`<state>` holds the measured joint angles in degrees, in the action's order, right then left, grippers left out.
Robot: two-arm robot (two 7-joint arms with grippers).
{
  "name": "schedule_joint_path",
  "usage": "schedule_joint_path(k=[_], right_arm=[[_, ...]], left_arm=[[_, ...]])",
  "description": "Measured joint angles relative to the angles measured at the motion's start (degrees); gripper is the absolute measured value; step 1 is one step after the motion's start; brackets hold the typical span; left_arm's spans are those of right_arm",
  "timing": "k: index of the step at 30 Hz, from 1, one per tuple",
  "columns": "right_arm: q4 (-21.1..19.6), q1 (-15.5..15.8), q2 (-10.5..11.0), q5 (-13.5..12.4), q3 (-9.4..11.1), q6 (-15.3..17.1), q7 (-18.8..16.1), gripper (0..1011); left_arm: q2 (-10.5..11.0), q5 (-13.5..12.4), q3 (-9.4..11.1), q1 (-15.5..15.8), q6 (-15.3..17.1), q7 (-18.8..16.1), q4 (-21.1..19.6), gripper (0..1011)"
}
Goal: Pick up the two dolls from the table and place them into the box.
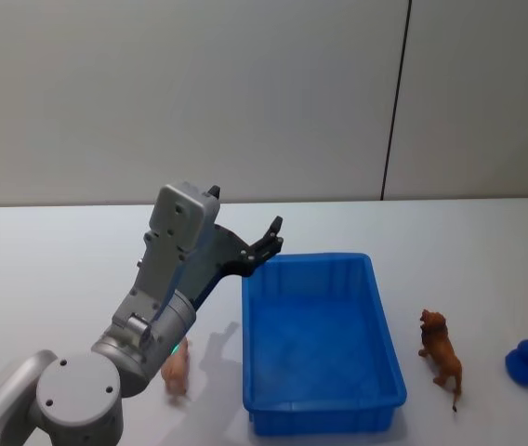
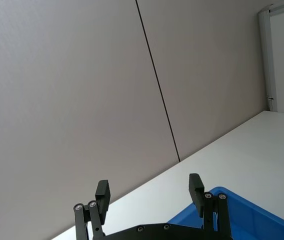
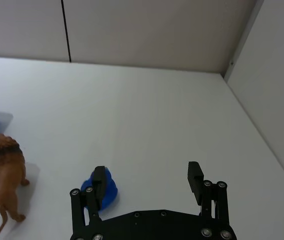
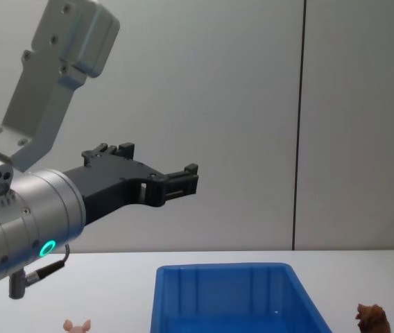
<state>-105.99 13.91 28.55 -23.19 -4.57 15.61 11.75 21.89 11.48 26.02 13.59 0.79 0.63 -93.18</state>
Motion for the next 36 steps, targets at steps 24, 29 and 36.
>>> schedule_joint_path(k=[24, 29, 36], right_arm=[[12.76, -9.89, -4.37, 6.2, -3.85, 6.46, -10.17, 1001], [15.05, -11.43, -5.42, 7.36, -4.57, 6.74, -10.85, 1001], [16.91, -12.66, -6.3, 8.34, -5.12, 6.98, -11.39, 925]], left_arm=[[0.0, 0.0, 0.0, 0.0, 0.0, 0.0, 0.0, 1001], [0.0, 0.0, 0.0, 0.0, 0.0, 0.0, 0.0, 1001], [0.0, 0.0, 0.0, 0.0, 0.0, -0.01, 0.0, 1001]])
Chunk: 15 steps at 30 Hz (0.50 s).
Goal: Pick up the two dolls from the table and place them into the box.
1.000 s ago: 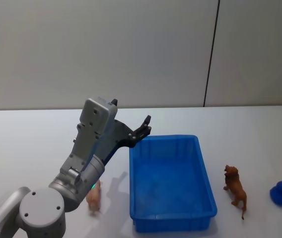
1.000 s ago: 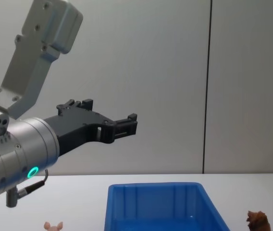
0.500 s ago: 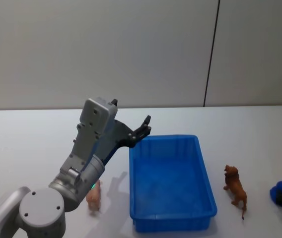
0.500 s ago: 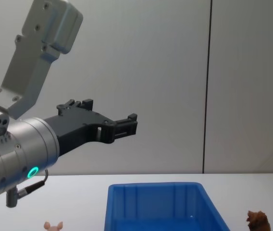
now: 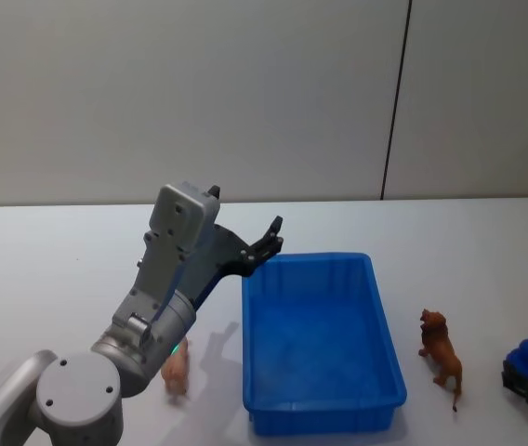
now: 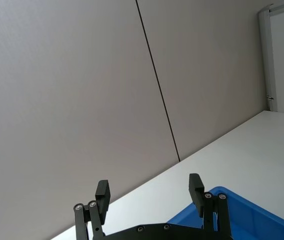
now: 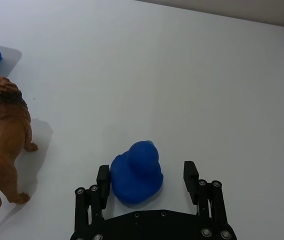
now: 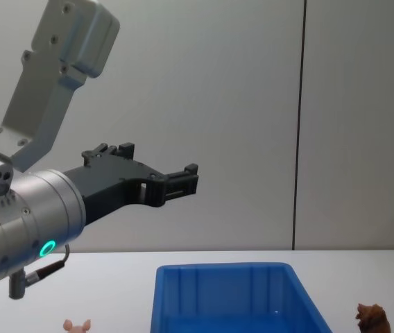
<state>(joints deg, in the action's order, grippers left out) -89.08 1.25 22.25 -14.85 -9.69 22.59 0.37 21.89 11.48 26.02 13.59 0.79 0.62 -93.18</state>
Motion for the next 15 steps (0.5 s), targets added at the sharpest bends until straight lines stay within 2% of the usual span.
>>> schedule_joint_path(k=[2, 3, 5, 15], right_arm=[[0.29, -0.19, -0.13, 0.15, -0.09, 0.04, -0.09, 892], [0.57, -0.38, -0.27, 0.27, -0.17, 0.07, -0.16, 841], [0.81, -0.52, -0.36, 0.37, -0.22, 0.1, -0.22, 808], [1.78, -1.21, -0.82, 0.92, -0.52, 0.19, -0.49, 514]], left_arm=[[0.0, 0.0, 0.0, 0.0, 0.0, 0.0, 0.0, 1001], [0.0, 0.0, 0.0, 0.0, 0.0, 0.0, 0.0, 1001], [0.0, 0.0, 0.0, 0.0, 0.0, 0.0, 0.0, 1001], [0.0, 0.0, 0.0, 0.0, 0.0, 0.0, 0.0, 1001]])
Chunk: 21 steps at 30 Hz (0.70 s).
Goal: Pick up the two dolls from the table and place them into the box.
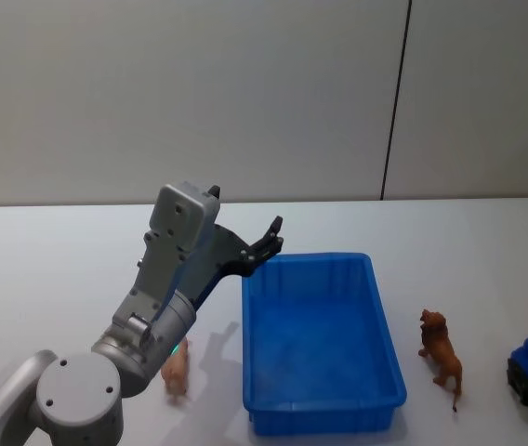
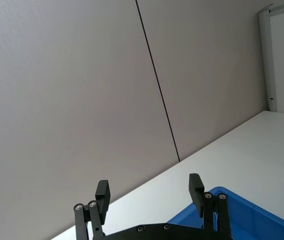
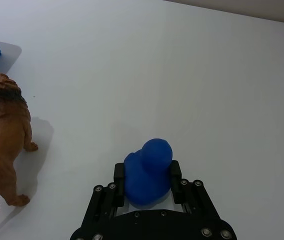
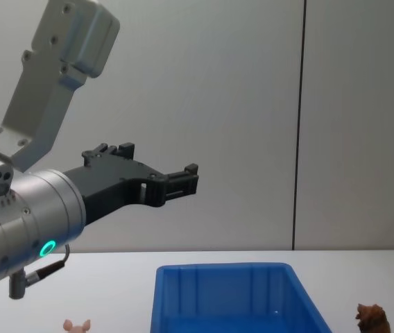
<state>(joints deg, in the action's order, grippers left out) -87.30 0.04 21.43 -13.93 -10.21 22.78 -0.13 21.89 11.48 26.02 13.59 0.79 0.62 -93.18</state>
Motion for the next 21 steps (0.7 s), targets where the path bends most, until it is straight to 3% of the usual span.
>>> schedule_joint_path(k=[7, 21], right_arm=[[0.09, -0.07, -0.07, 0.05, 0.0, -0.25, -0.07, 464], [-2.21, -0.42, -0.05, 0.02, 0.81, -5.35, 0.5, 371]], left_arm=[[0.0, 0.0, 0.0, 0.0, 0.0, 0.0, 0.0, 1001], [0.0, 0.0, 0.0, 0.0, 0.0, 0.0, 0.0, 1001]])
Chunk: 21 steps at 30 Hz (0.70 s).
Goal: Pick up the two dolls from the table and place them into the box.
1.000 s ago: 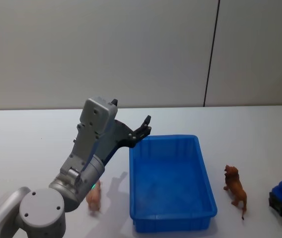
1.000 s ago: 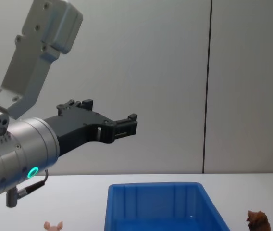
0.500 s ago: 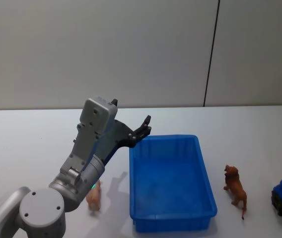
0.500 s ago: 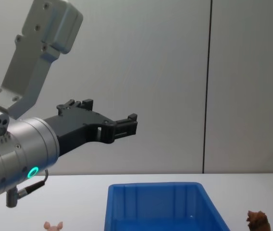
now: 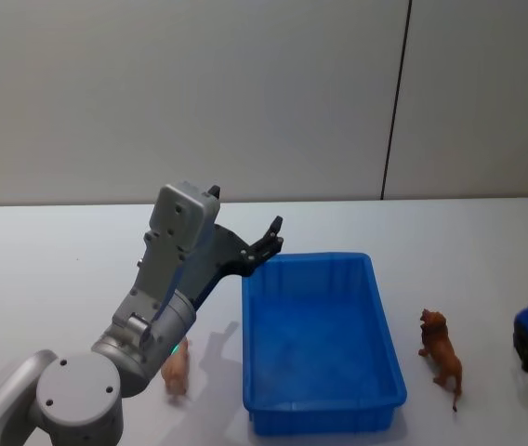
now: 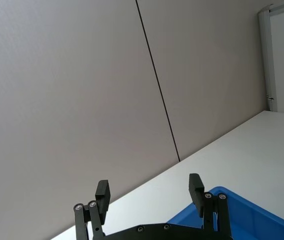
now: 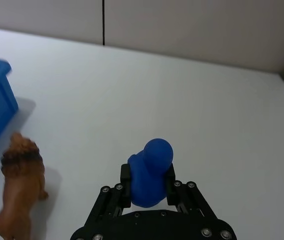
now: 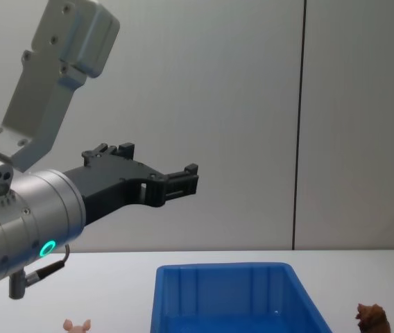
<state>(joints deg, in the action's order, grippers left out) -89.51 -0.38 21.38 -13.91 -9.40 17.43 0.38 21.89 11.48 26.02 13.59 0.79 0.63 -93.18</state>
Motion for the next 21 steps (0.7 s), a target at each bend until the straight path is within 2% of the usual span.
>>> schedule_joint_path(k=[10, 21], right_arm=[[-4.06, -0.92, -0.22, -0.35, 0.31, -3.61, -2.2, 311], [-7.55, -2.35, -1.28, -1.75, -0.43, -4.02, -7.45, 248]], left_arm=[[0.0, 0.0, 0.0, 0.0, 0.0, 0.0, 0.0, 1001], [0.0, 0.0, 0.0, 0.0, 0.0, 0.0, 0.0, 1001]])
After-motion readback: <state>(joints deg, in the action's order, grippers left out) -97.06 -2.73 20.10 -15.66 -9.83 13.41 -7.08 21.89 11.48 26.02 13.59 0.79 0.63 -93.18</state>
